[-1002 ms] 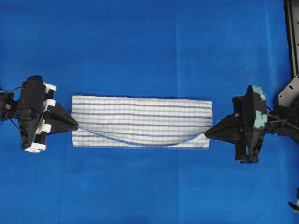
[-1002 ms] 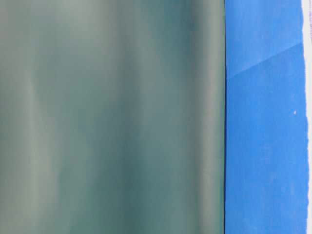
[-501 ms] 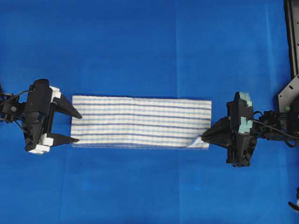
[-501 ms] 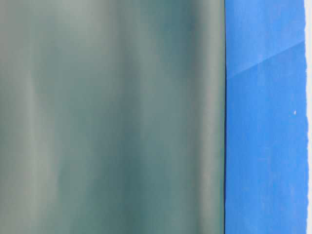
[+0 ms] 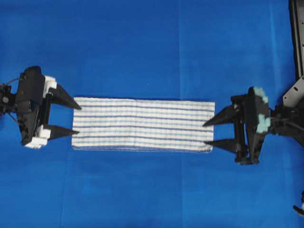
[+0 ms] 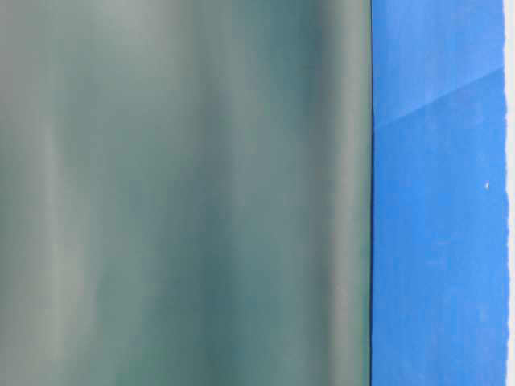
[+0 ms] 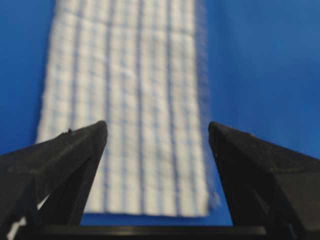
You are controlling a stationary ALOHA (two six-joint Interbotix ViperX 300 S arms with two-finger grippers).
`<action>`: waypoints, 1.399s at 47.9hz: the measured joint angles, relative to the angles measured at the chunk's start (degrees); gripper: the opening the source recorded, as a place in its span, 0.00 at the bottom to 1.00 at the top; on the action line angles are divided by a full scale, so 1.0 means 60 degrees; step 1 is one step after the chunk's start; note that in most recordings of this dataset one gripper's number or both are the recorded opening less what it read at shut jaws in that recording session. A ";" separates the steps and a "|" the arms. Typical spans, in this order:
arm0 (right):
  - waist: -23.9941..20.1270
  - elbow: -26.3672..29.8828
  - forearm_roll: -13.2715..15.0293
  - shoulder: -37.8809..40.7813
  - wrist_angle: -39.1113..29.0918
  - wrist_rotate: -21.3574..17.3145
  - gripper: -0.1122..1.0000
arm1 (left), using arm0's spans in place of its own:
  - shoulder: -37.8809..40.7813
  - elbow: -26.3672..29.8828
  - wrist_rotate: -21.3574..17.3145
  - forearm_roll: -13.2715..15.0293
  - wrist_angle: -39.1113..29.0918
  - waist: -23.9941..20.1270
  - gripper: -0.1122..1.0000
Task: Fold the blue towel.
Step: 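Open both grippers and release the folded edge, then grasp the folded strip's left and right ends with both grippers and lift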
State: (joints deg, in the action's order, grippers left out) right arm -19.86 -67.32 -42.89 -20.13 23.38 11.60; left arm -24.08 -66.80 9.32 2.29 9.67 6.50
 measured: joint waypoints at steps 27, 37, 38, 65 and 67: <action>0.2549 -0.0190 0.0000 0.0410 -0.0718 0.1055 0.93 | 0.0762 0.0205 -0.1084 -0.0015 -0.0264 -0.1890 0.79; 0.2534 -0.0029 -0.0059 0.1582 -0.0659 0.1055 0.93 | 0.2285 0.0146 -0.1084 -0.0015 0.0425 -0.2007 0.79; 0.2549 -0.0015 -0.0073 0.1655 -0.0645 0.1055 0.93 | 0.2432 0.0161 -0.1084 -0.0015 0.0513 -0.2007 0.79; 0.2505 0.0088 -0.0498 0.2520 -0.0425 0.1055 0.34 | 0.3677 0.0322 -0.0967 0.0015 0.0864 -0.2109 0.39; 0.2490 0.0088 -0.0498 0.2520 -0.0410 0.1055 0.32 | 0.3691 0.0352 -0.0967 0.0000 0.0806 -0.2036 0.31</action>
State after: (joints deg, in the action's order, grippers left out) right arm -4.92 -66.80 -45.88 -5.01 20.92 17.93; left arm -1.93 -64.69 3.52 2.29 14.50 -5.71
